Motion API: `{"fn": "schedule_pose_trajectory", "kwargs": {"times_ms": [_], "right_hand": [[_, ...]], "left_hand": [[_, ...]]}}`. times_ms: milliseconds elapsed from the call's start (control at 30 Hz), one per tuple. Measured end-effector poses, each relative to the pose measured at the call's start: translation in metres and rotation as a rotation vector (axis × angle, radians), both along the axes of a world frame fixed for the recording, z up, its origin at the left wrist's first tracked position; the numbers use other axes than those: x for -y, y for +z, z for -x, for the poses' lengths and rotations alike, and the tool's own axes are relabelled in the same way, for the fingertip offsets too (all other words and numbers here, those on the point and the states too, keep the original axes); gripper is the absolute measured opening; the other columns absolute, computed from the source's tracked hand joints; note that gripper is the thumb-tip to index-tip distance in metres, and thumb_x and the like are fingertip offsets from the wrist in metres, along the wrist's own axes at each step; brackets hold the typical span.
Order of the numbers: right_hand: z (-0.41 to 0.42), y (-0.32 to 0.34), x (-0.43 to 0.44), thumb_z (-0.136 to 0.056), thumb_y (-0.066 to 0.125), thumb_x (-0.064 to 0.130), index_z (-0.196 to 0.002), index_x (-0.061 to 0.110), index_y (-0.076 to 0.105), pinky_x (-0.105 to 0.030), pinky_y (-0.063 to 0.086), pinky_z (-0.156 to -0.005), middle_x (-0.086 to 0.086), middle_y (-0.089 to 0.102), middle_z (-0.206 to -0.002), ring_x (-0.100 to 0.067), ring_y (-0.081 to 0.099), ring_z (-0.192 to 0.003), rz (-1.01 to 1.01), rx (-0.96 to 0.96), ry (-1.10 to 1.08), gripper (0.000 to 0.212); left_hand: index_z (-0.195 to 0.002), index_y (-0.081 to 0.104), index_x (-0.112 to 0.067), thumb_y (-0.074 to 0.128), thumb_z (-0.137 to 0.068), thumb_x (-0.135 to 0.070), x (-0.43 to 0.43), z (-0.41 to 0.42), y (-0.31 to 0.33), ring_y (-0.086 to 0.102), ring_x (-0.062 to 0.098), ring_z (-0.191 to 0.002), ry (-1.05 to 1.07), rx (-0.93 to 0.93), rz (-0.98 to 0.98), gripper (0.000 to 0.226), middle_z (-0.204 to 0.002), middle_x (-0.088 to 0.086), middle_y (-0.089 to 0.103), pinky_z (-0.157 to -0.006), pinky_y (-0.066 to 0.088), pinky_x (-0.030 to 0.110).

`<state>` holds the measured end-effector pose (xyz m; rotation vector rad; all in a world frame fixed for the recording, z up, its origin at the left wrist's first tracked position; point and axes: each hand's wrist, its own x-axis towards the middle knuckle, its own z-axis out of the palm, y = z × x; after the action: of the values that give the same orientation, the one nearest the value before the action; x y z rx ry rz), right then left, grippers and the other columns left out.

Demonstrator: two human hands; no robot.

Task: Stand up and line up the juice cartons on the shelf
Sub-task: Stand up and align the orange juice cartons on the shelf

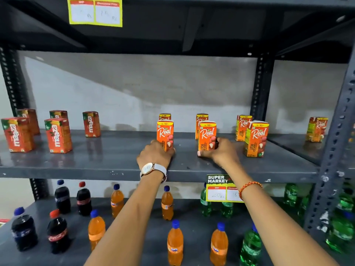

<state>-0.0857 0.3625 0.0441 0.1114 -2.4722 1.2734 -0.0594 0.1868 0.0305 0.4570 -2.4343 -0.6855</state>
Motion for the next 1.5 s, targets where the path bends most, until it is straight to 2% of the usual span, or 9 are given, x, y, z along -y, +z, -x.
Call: {"fn": "schedule_pose_trajectory", "kwargs": {"times_ms": [267,367,433,500,600,733,867,1033,1500], "right_hand": [[-0.005,0.001,-0.002,-0.066,0.08,0.03,-0.115,0.008,0.06,-0.03,0.048,-0.089,-0.01,0.066,-0.121,-0.024,0.064,-0.108,0.001,0.006,0.033,0.057],[-0.016,0.0,-0.006,-0.067,0.079,0.033,-0.119,0.006,0.059,-0.03,0.047,-0.09,-0.013,0.065,-0.123,-0.025,0.062,-0.11,0.072,-0.047,0.032,0.062],[-0.026,-0.004,-0.02,-0.068,0.078,0.033,-0.121,0.002,0.058,-0.03,0.049,-0.089,-0.015,0.066,-0.12,-0.026,0.063,-0.108,0.159,-0.173,0.001,0.064],[-0.036,-0.005,-0.042,-0.07,0.077,0.034,-0.105,0.004,0.066,-0.024,0.051,-0.079,-0.012,0.069,-0.101,-0.025,0.066,-0.095,0.171,-0.389,-0.083,0.048],[-0.034,0.0,-0.083,-0.067,0.078,0.028,-0.089,0.005,0.063,-0.014,0.033,-0.066,-0.011,0.057,-0.093,-0.03,0.059,-0.088,0.209,-0.591,-0.312,0.035],[-0.02,0.007,-0.11,-0.061,0.082,0.037,-0.118,0.004,0.049,-0.026,0.039,-0.084,-0.016,0.05,-0.122,-0.03,0.052,-0.111,0.192,-0.313,-0.336,0.074],[-0.013,0.004,-0.118,-0.065,0.081,0.029,-0.112,0.008,0.058,-0.022,0.044,-0.073,-0.01,0.067,-0.115,-0.019,0.06,-0.089,0.198,-0.027,-0.113,0.057],[-0.005,-0.006,-0.113,-0.064,0.077,0.044,-0.103,0.014,0.065,-0.034,0.054,-0.081,-0.007,0.071,-0.103,-0.027,0.067,-0.092,0.006,-0.023,-0.259,0.051],[0.007,-0.014,-0.114,-0.069,0.073,0.037,-0.099,0.009,0.062,-0.038,0.057,-0.076,-0.013,0.07,-0.102,-0.031,0.068,-0.09,-0.044,-0.063,-0.351,0.043]], "left_hand": [[-0.107,0.055,-0.011,0.054,-0.078,-0.062,-0.001,0.0,-0.001,0.063,0.032,-0.089,-0.007,0.032,-0.006,0.058,-0.102,0.013,0.067,-0.073,0.05,0.037],[-0.122,0.041,-0.008,0.059,-0.077,-0.059,-0.003,-0.01,0.001,0.062,0.037,-0.097,-0.008,-0.015,-0.071,0.071,-0.11,0.016,0.063,-0.076,0.051,0.043],[-0.133,0.03,-0.009,0.058,-0.079,-0.056,-0.008,-0.02,0.0,0.061,0.04,-0.098,-0.008,-0.151,-0.048,0.077,-0.111,0.019,0.062,-0.075,0.051,0.045],[-0.135,0.03,-0.01,0.057,-0.08,-0.053,-0.021,-0.033,0.001,0.061,0.04,-0.097,-0.033,-0.293,0.002,0.075,-0.109,0.02,0.063,-0.074,0.051,0.044],[-0.134,0.036,-0.01,0.06,-0.081,-0.048,-0.059,-0.042,0.01,0.059,0.039,-0.098,-0.134,-0.392,-0.013,0.069,-0.108,0.02,0.064,-0.072,0.048,0.041],[-0.131,0.036,-0.002,0.062,-0.081,-0.045,-0.113,-0.024,0.016,0.058,0.04,-0.103,-0.174,-0.258,-0.068,0.071,-0.113,0.022,0.062,-0.077,0.047,0.043],[-0.113,0.04,0.001,0.063,-0.078,-0.048,-0.131,-0.003,0.002,0.059,0.036,-0.106,-0.085,-0.038,-0.017,0.064,-0.114,0.019,0.062,-0.095,0.039,0.043],[-0.11,0.045,0.0,0.064,-0.079,-0.045,-0.134,0.004,-0.002,0.061,0.036,-0.104,-0.035,-0.015,0.004,0.058,-0.11,0.018,0.064,-0.088,0.045,0.04],[-0.108,0.053,-0.007,0.061,-0.079,-0.052,-0.136,0.008,-0.001,0.062,0.034,-0.1,0.001,0.017,0.06,0.054,-0.109,0.015,0.066,-0.085,0.047,0.04]]}}
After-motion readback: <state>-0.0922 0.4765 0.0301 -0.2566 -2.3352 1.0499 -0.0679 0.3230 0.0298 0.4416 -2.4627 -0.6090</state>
